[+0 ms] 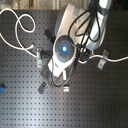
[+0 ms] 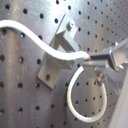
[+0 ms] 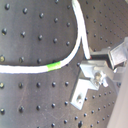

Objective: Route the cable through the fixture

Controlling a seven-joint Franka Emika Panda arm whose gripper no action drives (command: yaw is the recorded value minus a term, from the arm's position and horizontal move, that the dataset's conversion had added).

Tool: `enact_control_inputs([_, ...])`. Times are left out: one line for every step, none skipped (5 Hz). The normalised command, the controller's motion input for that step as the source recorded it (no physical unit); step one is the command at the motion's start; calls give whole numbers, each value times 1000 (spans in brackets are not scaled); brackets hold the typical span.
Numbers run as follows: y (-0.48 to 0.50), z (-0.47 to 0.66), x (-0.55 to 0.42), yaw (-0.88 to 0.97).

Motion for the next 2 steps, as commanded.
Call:
enact_control_inputs([153,-93,23,626])
enact_control_inputs([0,0,0,954])
